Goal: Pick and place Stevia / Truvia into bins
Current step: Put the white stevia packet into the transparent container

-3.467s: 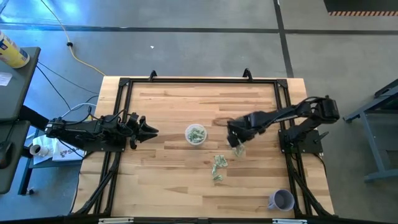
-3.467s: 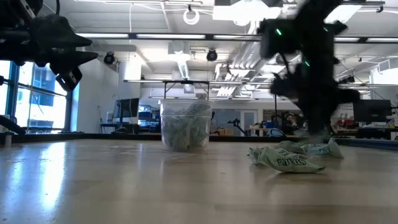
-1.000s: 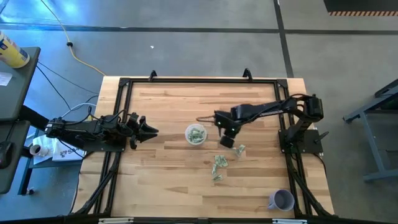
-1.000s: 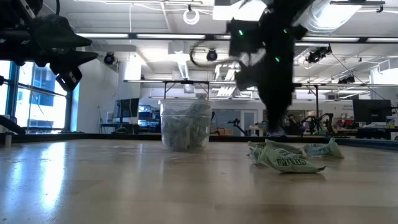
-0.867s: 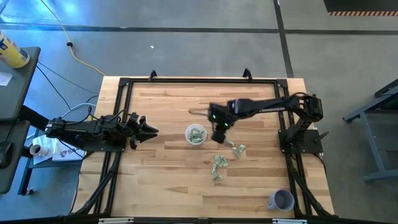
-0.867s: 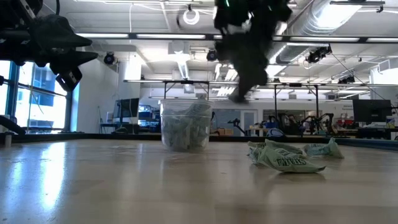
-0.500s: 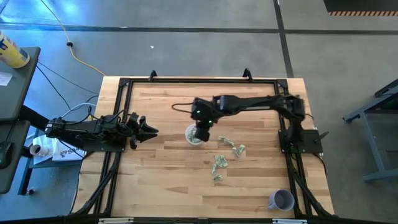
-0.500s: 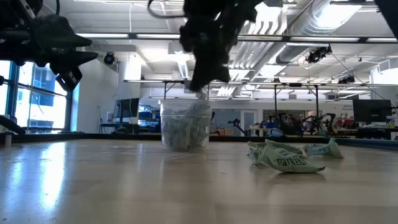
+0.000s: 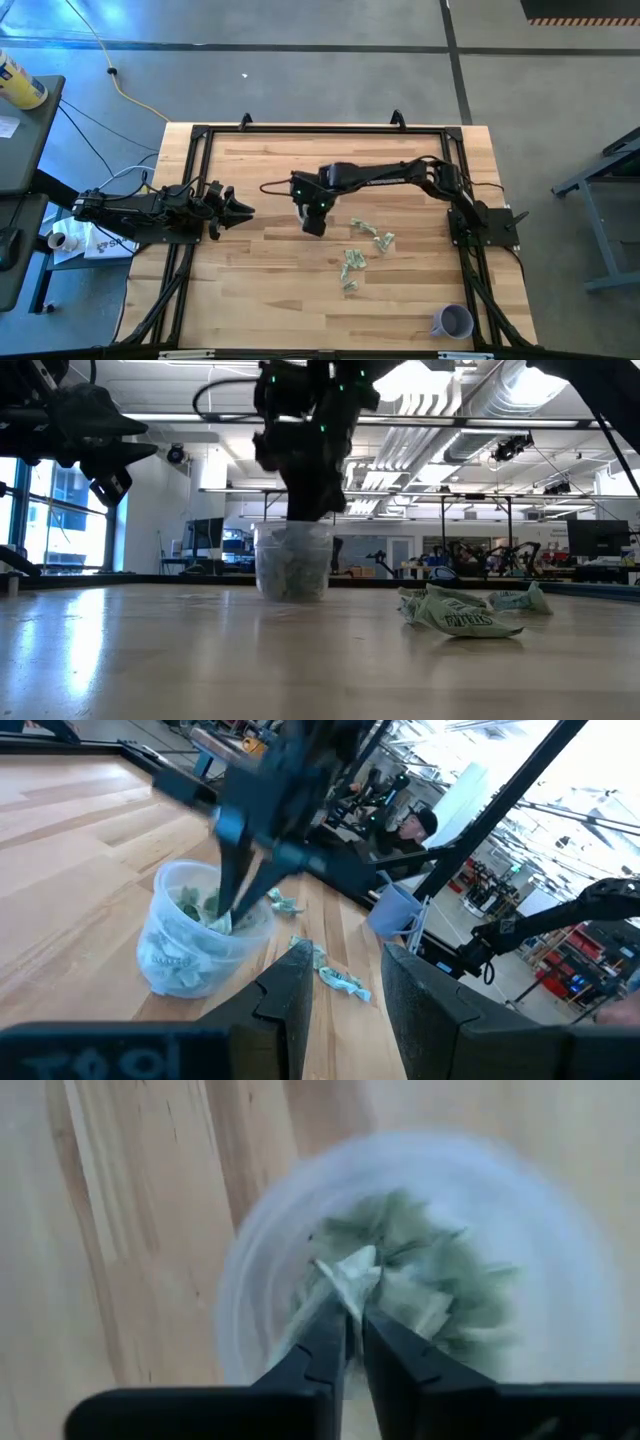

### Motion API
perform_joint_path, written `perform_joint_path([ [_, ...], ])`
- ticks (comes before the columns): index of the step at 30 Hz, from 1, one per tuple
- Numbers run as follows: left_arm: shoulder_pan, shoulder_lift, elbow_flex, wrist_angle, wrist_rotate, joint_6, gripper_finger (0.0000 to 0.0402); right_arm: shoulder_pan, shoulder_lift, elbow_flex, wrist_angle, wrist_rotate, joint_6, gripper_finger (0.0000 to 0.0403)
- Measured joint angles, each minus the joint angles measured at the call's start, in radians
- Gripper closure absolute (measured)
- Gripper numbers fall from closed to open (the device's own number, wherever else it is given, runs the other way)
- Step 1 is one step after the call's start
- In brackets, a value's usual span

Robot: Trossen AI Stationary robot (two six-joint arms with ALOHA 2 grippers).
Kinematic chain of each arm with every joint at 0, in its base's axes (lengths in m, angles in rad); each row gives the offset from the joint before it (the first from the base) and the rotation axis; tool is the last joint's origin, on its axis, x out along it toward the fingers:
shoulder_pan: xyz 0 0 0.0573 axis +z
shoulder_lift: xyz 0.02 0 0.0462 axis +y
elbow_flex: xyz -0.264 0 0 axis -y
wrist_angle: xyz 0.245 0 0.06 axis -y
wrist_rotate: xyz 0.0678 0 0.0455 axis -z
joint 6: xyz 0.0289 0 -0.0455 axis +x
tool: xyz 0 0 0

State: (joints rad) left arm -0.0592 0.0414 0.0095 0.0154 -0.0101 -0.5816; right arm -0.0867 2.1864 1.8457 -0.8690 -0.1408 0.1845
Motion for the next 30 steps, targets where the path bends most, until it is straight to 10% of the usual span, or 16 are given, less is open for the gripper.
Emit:
perform_joint_path([
  [14, 0.0, 0.0, 0.0, 0.0, 0.0, 0.0, 0.0245, 0.006, -0.017, 0.213, -0.527, 0.219, -0.151, 0.0272],
  [30, 0.0, 0.0, 0.0, 0.0, 0.0, 0.0, 0.0245, 0.091, -0.395, -0.634, 0.02, 0.16, -0.002, 0.0164],
])
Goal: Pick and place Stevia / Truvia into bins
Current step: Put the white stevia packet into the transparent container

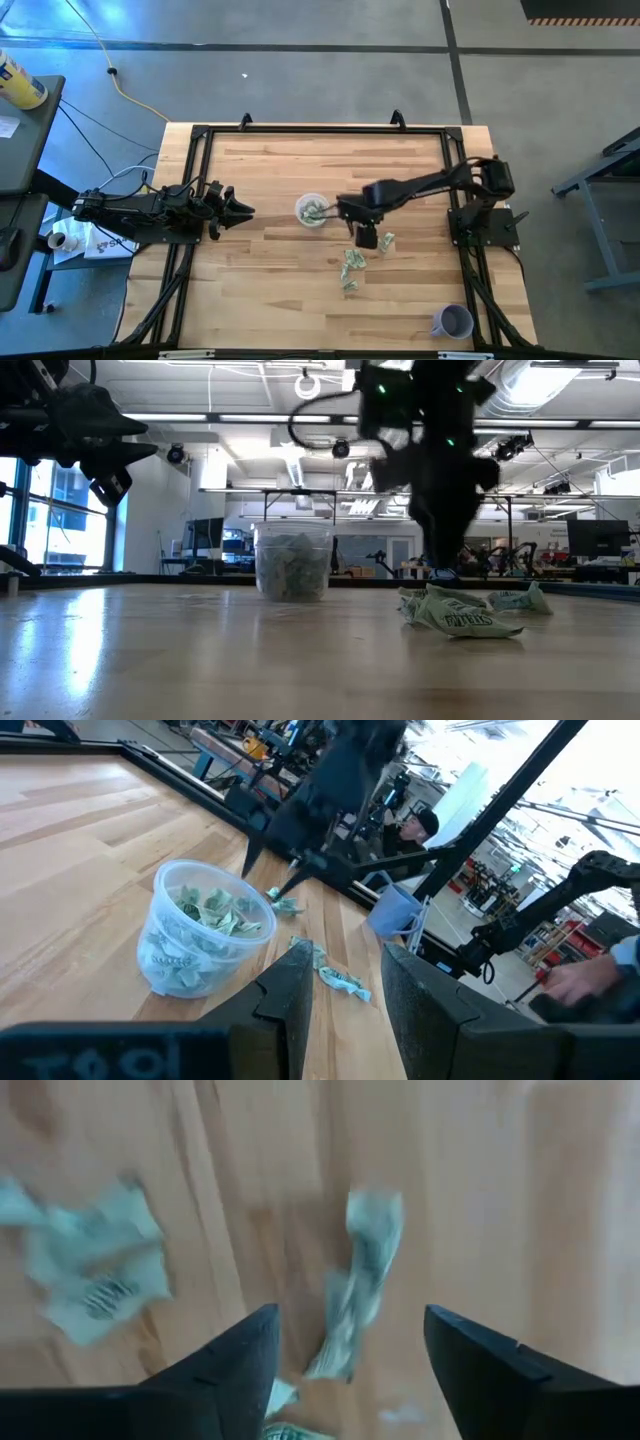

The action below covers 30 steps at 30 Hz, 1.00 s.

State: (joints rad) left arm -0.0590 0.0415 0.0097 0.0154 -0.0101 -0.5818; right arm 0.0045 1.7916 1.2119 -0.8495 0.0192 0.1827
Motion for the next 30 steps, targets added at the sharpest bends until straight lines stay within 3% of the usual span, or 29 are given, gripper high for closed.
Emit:
perform_joint_path([
  [5, 0.0, 0.0, 0.0, 0.0, 0.0, 0.0, 0.0245, 0.012, 0.0, -0.163, 0.066, 0.0, 0.141, 0.0162],
  [9, 0.0, 0.0, 0.0, 0.0, 0.0, 0.0, 0.0245, 0.012, -0.004, -0.195, 0.113, -0.027, 0.23, 0.0184],
  [13, 0.0, 0.0, 0.0, 0.0, 0.0, 0.0, 0.0245, 0.016, 0.001, -0.157, 0.131, -0.017, 0.231, 0.0247],
  [19, 0.0, 0.0, 0.0, 0.0, 0.0, 0.0, 0.0245, -0.005, 0.002, -0.05, 0.063, -0.069, 0.232, 0.0385],
  [24, 0.0, 0.0, 0.0, 0.0, 0.0, 0.0, 0.0245, -0.034, -0.018, 0.134, -0.004, -0.069, 0.172, 0.0391],
  [27, 0.0, 0.0, 0.0, 0.0, 0.0, 0.0, 0.0245, -0.063, -0.018, 0.217, -0.031, 0.013, 0.084, 0.0398],
  [30, 0.0, 0.0, 0.0, 0.0, 0.0, 0.0, 0.0245, -0.09, -0.019, 0.221, -0.072, 0.082, 0.062, 0.0369],
])
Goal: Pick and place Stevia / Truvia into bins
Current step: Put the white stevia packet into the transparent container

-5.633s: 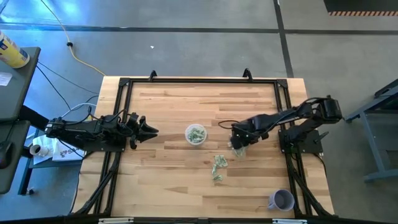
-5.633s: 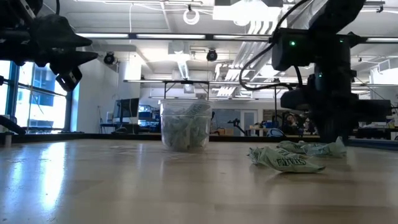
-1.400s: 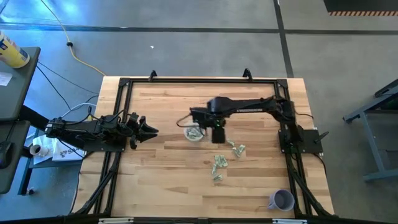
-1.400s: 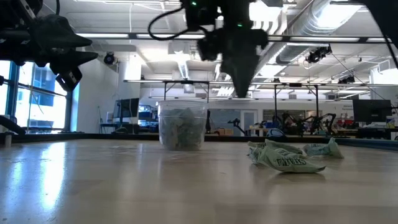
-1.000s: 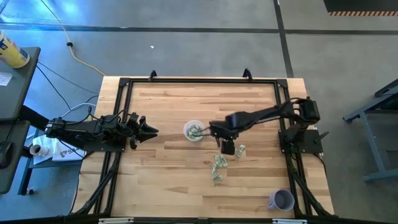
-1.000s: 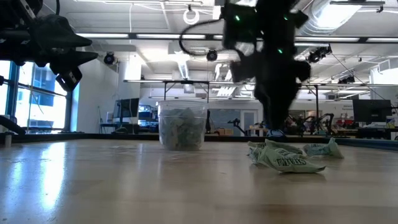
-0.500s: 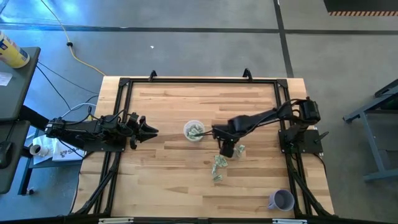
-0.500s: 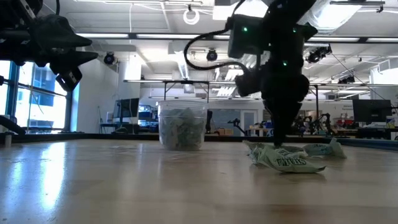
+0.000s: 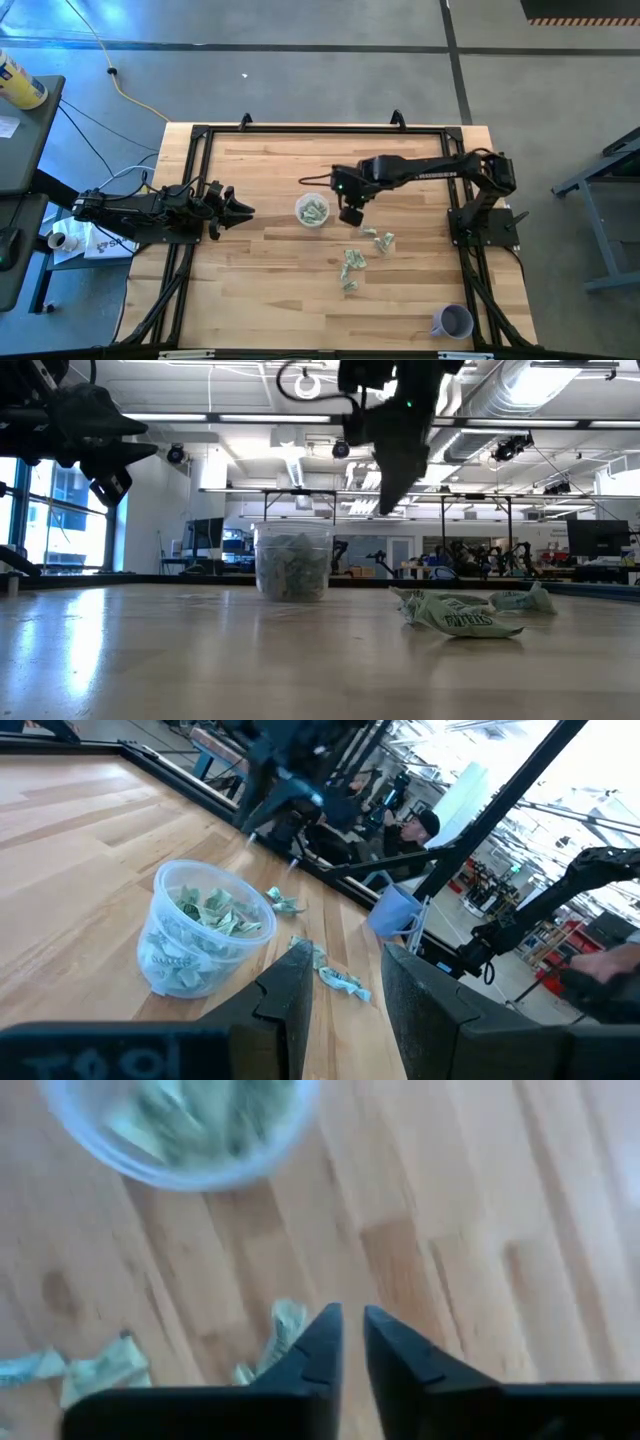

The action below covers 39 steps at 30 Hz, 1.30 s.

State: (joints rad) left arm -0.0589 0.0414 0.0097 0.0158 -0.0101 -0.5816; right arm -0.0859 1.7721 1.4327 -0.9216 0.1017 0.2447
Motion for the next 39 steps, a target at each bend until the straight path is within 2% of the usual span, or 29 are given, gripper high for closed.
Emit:
perform_joint_path([
  [4, 0.0, 0.0, 0.0, 0.0, 0.0, 0.0, 0.0245, -0.026, 0.0, -0.111, -0.013, -0.105, 0.077, 0.0307],
  [8, 0.0, 0.0, 0.0, 0.0, 0.0, 0.0, 0.0245, -0.015, 0.002, -0.229, 0.113, -0.217, 0.12, 0.0237],
  [11, 0.0, 0.0, 0.0, 0.0, 0.0, 0.0, 0.0245, 0.008, 0.002, -0.281, 0.235, -0.191, 0.129, 0.0202],
  [15, 0.0, 0.0, 0.0, 0.0, 0.0, 0.0, 0.0245, 0.016, 0.002, -0.345, 0.314, -0.125, 0.178, 0.0191],
  [20, 0.0, 0.0, 0.0, 0.0, 0.0, 0.0, 0.0245, 0.016, 0.002, -0.412, 0.365, -0.13, 0.217, 0.0209],
  [24, 0.0, 0.0, 0.0, 0.0, 0.0, 0.0, 0.0245, 0.016, 0.002, -0.444, 0.417, -0.138, 0.244, 0.0241],
  [30, 0.0, 0.0, 0.0, 0.0, 0.0, 0.0, 0.0245, 0.017, 0.006, -0.472, 0.457, -0.129, 0.291, 0.0315],
  [34, 0.0, 0.0, 0.0, 0.0, 0.0, 0.0, 0.0245, 0.017, 0.011, -0.463, 0.449, -0.149, 0.297, 0.0385],
  [39, 0.0, 0.0, 0.0, 0.0, 0.0, 0.0, 0.0245, 0.014, 0.016, -0.398, 0.403, -0.15, 0.293, 0.039],
])
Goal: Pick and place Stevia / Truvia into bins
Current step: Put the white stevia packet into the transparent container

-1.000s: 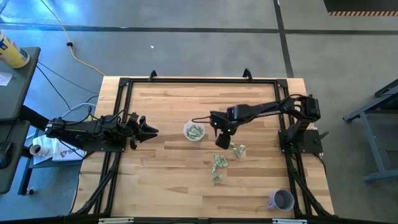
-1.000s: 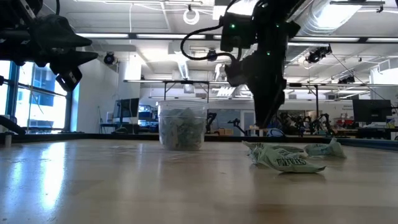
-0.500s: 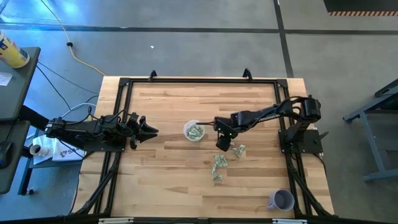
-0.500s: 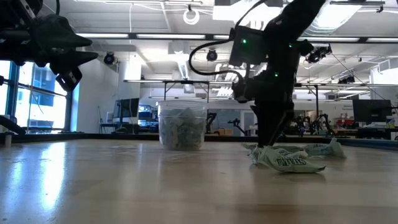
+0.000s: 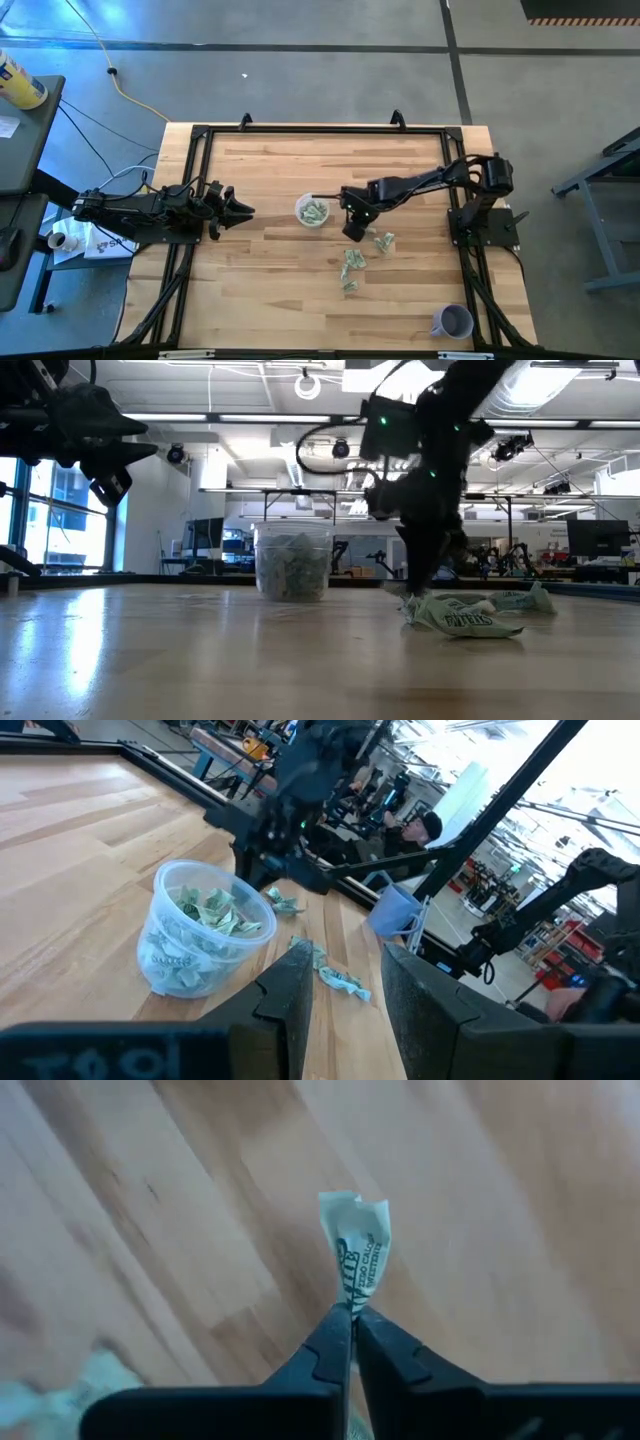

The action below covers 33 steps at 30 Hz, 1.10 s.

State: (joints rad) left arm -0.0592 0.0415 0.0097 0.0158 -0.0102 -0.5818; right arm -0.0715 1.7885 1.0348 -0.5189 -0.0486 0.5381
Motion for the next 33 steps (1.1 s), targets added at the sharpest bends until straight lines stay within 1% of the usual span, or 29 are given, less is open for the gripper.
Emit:
perform_joint_path([
  [3, 0.0, 0.0, 0.0, 0.0, 0.0, 0.0, 0.0245, 0.0, -0.02, 0.077, -0.039, 0.025, -0.056, 0.0399],
  [9, 0.0, 0.0, 0.0, 0.0, 0.0, 0.0, 0.0245, -0.012, -0.061, 0.263, -0.2, 0.103, -0.198, 0.04],
  [11, 0.0, 0.0, 0.0, 0.0, 0.0, 0.0, 0.0245, -0.022, -0.063, 0.331, -0.228, 0.114, -0.239, 0.04],
  [13, 0.0, 0.0, 0.0, 0.0, 0.0, 0.0, 0.0245, -0.029, -0.063, 0.392, -0.221, 0.108, -0.29, 0.0401],
  [16, 0.0, 0.0, 0.0, 0.0, 0.0, 0.0, 0.0245, -0.041, -0.042, 0.461, -0.162, 0.093, -0.34, 0.0401],
  [21, 0.0, 0.0, 0.0, 0.0, 0.0, 0.0, 0.0245, -0.065, 0.012, 0.515, -0.127, 0.044, -0.357, 0.0402],
  [26, 0.0, 0.0, 0.0, 0.0, 0.0, 0.0, 0.0245, -0.069, 0.043, 0.518, -0.127, 0.028, -0.36, 0.0402],
  [30, 0.0, 0.0, 0.0, 0.0, 0.0, 0.0, 0.0245, -0.065, 0.078, 0.518, -0.135, -0.033, -0.364, 0.0402],
  [33, 0.0, 0.0, 0.0, 0.0, 0.0, 0.0, 0.0245, -0.055, 0.102, 0.518, -0.135, -0.042, -0.372, 0.0402],
])
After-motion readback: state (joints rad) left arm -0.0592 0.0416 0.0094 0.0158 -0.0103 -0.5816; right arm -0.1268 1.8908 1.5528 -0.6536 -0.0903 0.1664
